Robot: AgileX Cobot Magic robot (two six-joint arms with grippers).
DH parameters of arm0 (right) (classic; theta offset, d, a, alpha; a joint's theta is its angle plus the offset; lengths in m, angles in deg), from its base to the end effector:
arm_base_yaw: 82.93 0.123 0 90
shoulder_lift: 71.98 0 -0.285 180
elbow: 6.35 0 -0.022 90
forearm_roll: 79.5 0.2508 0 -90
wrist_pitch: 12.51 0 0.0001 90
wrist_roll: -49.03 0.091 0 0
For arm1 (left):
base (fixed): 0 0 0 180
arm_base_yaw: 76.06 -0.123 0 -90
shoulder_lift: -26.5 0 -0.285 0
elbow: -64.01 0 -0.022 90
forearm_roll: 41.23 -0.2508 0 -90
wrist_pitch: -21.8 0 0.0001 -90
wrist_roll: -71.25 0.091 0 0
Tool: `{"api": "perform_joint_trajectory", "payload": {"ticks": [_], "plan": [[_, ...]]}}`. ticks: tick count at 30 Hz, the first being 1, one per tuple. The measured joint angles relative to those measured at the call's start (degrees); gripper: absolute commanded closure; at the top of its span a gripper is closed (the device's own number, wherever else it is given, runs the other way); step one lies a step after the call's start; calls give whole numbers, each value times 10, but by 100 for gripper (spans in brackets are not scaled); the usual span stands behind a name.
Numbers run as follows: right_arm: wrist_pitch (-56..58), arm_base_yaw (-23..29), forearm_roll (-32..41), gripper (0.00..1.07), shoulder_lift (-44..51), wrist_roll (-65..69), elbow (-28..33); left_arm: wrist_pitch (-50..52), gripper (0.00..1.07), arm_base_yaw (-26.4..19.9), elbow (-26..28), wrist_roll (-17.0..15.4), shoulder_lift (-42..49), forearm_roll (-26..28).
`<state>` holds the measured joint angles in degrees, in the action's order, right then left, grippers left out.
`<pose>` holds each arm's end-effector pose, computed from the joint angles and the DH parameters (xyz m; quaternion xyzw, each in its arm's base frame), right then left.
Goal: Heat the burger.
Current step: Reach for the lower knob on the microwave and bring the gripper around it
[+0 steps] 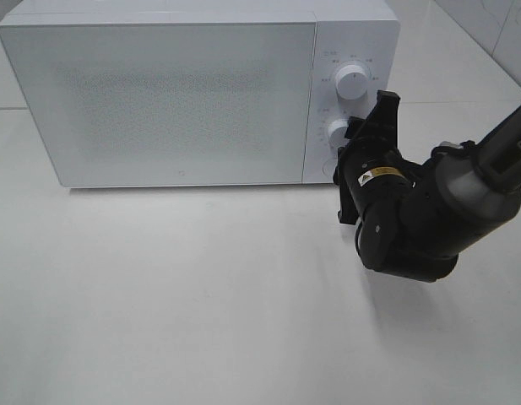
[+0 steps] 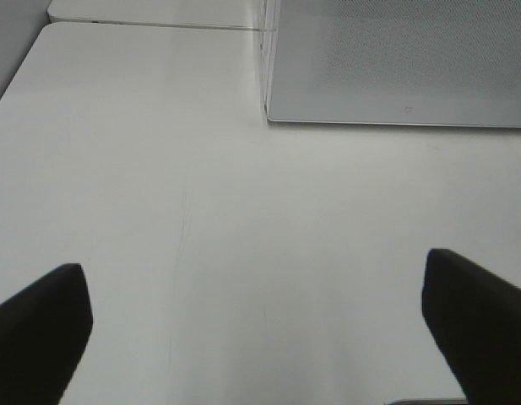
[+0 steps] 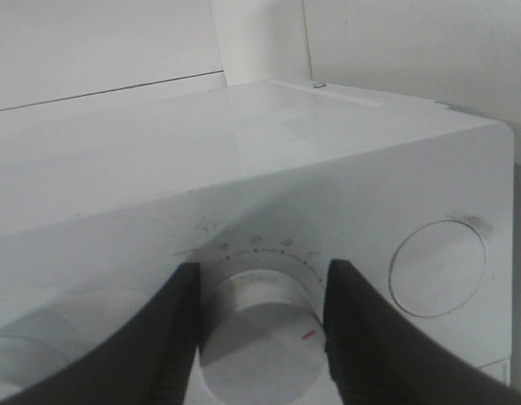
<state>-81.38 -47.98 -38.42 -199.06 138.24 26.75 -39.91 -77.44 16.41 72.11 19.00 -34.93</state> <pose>0.3179 0.1542 0.1126 0.5895 0.4504 0.5102 0.4352 -0.0083 -0.0090 0.2810 -0.0007 0.8505 -0.0446 0.5241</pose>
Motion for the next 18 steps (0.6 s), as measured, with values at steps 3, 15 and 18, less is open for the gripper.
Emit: {"api": "perform_joint_trajectory", "payload": {"ticks": [3,15,18], "plan": [[1,0,0,107,0,13,0,0,6,0,0,0,0,0],[1,0,0,99,0,17,0,0,6,0,0,0,0,0],[1,0,1,92,0,17,0,0,6,0,0,0,0,0]]}}
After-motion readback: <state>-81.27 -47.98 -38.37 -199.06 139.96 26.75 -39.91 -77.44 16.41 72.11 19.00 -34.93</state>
